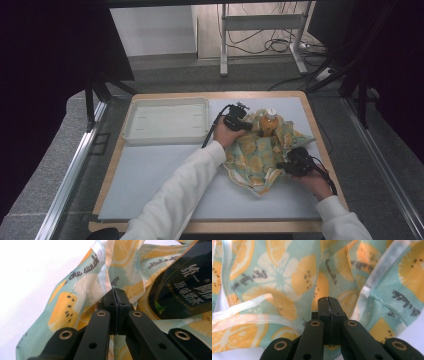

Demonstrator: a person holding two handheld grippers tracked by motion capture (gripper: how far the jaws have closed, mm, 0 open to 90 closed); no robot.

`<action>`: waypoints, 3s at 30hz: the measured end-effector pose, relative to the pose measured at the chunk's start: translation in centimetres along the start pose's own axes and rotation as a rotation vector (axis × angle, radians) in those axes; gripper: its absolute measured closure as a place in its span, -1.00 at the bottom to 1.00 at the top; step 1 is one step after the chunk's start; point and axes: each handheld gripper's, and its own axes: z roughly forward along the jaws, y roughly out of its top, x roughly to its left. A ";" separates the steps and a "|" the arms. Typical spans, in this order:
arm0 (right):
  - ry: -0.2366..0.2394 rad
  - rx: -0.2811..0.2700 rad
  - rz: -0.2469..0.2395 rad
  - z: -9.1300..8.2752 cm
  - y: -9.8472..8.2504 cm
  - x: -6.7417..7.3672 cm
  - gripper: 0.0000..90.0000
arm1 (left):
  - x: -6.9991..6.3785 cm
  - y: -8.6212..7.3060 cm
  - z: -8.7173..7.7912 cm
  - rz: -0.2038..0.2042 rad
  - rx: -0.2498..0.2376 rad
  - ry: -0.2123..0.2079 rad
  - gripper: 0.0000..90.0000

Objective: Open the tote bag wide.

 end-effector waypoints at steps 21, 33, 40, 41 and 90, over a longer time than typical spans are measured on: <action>-0.063 -0.081 0.072 -1.7 6.6 -2.9 0.99 | -4.4 -2.1 -3.9 0.061 -0.031 -0.117 0.99; -0.118 -0.004 0.164 2.4 8.3 -6.8 0.99 | -4.5 -4.4 -1.7 0.063 0.076 -0.226 0.99; -0.149 -0.001 0.234 3.4 8.5 -9.0 0.99 | -4.7 -5.2 -1.5 0.071 0.104 -0.228 0.99; -0.154 0.001 0.240 3.5 8.6 -9.0 0.99 | -4.6 -5.3 -1.5 0.070 0.107 -0.228 0.99; -0.049 -0.167 0.044 -4.2 7.3 -3.2 0.45 | -3.2 -12.6 -15.7 0.088 -0.129 -0.019 -0.18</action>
